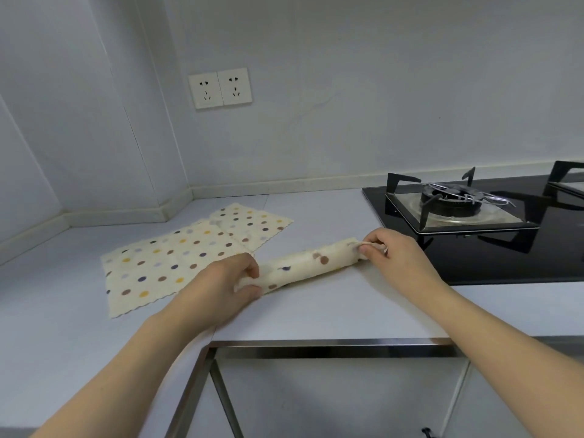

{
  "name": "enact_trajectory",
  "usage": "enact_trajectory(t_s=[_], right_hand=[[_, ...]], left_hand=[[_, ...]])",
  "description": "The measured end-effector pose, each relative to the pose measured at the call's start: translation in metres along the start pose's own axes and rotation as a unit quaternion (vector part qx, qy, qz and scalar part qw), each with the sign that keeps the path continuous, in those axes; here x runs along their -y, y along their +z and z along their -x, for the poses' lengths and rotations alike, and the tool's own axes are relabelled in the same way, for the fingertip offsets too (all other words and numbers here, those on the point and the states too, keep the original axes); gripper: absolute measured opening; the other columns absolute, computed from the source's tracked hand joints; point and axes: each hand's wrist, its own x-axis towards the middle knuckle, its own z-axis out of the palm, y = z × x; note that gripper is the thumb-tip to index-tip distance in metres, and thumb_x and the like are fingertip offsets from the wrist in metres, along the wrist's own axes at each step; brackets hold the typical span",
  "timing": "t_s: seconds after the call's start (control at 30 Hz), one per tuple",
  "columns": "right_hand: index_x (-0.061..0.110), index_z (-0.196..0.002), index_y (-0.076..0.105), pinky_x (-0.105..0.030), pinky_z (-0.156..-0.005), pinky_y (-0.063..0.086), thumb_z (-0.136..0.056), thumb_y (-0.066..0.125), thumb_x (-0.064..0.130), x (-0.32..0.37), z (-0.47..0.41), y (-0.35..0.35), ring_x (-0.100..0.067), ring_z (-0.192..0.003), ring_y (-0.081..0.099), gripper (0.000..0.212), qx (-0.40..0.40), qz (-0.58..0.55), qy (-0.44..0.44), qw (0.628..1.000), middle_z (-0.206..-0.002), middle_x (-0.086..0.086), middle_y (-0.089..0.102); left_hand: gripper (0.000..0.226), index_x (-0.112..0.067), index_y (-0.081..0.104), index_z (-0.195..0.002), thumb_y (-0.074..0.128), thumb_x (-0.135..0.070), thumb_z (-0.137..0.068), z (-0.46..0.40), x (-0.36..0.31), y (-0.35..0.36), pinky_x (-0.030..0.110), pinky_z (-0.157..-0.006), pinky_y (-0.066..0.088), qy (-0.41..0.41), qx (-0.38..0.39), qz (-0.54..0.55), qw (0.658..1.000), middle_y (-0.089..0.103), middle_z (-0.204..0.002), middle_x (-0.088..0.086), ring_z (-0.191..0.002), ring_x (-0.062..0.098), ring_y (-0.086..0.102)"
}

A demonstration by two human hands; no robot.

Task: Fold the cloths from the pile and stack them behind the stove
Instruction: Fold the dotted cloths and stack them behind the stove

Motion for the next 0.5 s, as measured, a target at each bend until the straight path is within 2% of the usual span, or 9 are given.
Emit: enact_trajectory(t_s=[0.1,0.2,0.27,0.33,0.37,0.43,0.5], right_hand=[[0.018,-0.09,0.065,-0.031,-0.074,0.045,-0.092,0.061,0.03,0.001,0.001,0.0,-0.009,-0.085,0.054,0.013,0.002,0.006,-0.004,1.0,-0.089,0.008,0.061],[0.017,-0.09,0.065,-0.028,-0.073,0.044,-0.092,0.061,0.028,0.0,0.0,0.0,-0.009,-0.085,0.055,0.011,-0.005,0.005,-0.006,1.0,-0.089,0.008,0.061],[0.018,-0.09,0.065,-0.02,-0.071,0.042,-0.092,0.062,0.026,0.0,0.0,0.0,-0.003,-0.083,0.055,0.009,-0.012,-0.013,-0.002,1.0,-0.089,0.01,0.062],[0.018,-0.088,0.066,-0.01,-0.066,0.039,-0.09,0.064,0.02,0.002,0.001,-0.001,0.001,-0.078,0.056,0.004,-0.025,-0.067,0.013,0.997,-0.087,0.01,0.064],[0.018,-0.086,0.067,-0.01,-0.064,0.039,-0.09,0.065,0.017,0.002,0.001,-0.003,0.001,-0.075,0.056,0.004,-0.038,-0.107,0.025,0.993,-0.085,0.008,0.065],[0.019,-0.084,0.068,-0.019,-0.067,0.041,-0.088,0.067,0.015,0.005,0.001,-0.01,-0.005,-0.072,0.055,0.006,-0.066,-0.182,0.055,0.98,-0.083,0.003,0.067],[0.02,-0.083,0.069,-0.027,-0.068,0.041,-0.087,0.068,0.019,0.01,-0.001,-0.023,-0.011,-0.069,0.052,0.004,-0.067,-0.22,0.076,0.97,-0.079,-0.002,0.066]], left_hand=[[0.019,-0.028,0.052,-0.087,0.07,-0.033,-0.085,0.001,0.002,-0.001,0.024,-0.067,0.042,0.012,-0.02,0.005,1.0,0.056,-0.084,-0.013,-0.075,0.007,0.049],[0.018,-0.032,0.053,-0.083,0.07,-0.028,-0.085,0.001,0.001,-0.003,0.018,-0.064,0.039,0.025,-0.046,0.049,0.997,0.056,-0.083,-0.017,-0.078,0.001,0.051],[0.014,-0.035,0.061,-0.084,0.069,-0.024,-0.087,0.0,-0.002,-0.005,0.018,-0.067,0.04,0.057,-0.063,0.081,0.993,0.061,-0.087,-0.019,-0.084,-0.004,0.054],[0.011,-0.029,0.07,-0.087,0.069,-0.019,-0.088,-0.001,-0.008,-0.008,0.018,-0.069,0.044,0.098,-0.093,0.106,0.985,0.065,-0.089,-0.016,-0.084,0.002,0.059],[0.01,-0.027,0.072,-0.086,0.069,-0.017,-0.088,-0.001,-0.012,-0.011,0.016,-0.069,0.044,0.106,-0.111,0.115,0.981,0.066,-0.088,-0.016,-0.083,0.004,0.06],[0.011,-0.024,0.07,-0.084,0.067,-0.015,-0.088,-0.002,-0.015,-0.021,0.01,-0.067,0.041,0.094,-0.148,0.107,0.979,0.065,-0.085,-0.016,-0.082,0.001,0.058],[0.012,-0.025,0.064,-0.083,0.063,-0.016,-0.09,-0.005,-0.014,-0.033,0.011,-0.069,0.042,0.076,-0.173,0.056,0.98,0.062,-0.086,-0.016,-0.082,0.0,0.056]])
